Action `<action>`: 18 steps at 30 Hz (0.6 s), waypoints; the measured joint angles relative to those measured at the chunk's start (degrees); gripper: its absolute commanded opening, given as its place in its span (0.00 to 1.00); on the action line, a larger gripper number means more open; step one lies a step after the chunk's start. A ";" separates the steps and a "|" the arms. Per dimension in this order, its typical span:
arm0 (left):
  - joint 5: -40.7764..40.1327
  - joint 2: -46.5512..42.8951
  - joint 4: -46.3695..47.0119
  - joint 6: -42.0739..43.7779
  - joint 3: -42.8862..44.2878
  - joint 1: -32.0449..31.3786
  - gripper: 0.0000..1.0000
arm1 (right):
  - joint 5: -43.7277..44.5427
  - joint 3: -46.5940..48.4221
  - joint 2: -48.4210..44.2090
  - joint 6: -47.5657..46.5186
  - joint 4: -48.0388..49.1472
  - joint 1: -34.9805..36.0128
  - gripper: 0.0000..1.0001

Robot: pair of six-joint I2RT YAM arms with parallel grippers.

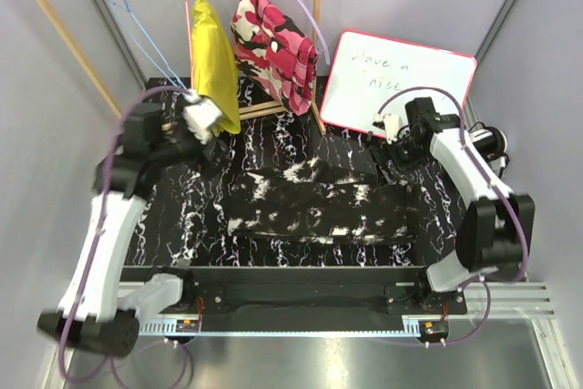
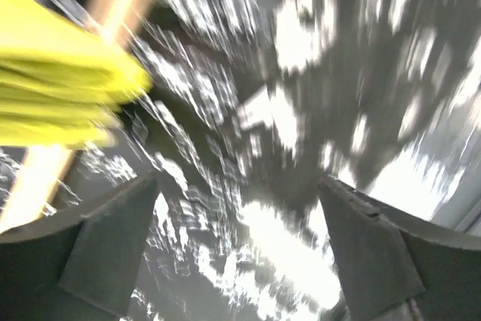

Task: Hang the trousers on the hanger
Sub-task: Fold the trousers

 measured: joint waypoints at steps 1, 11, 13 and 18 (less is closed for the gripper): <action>0.76 -2.54 2.27 -4.39 1.70 0.42 0.99 | -0.24 0.42 -2.38 0.52 0.07 0.00 1.00; -10.05 -4.90 24.74 -44.46 14.75 9.64 0.99 | -4.68 6.08 -12.76 10.51 0.09 0.00 1.00; -11.19 -0.90 26.93 -49.64 17.53 13.66 0.97 | -5.99 6.29 -12.76 12.33 0.09 0.00 1.00; -7.87 8.81 32.96 -61.72 19.65 23.63 0.86 | -8.90 6.29 -12.76 15.21 0.09 0.00 1.00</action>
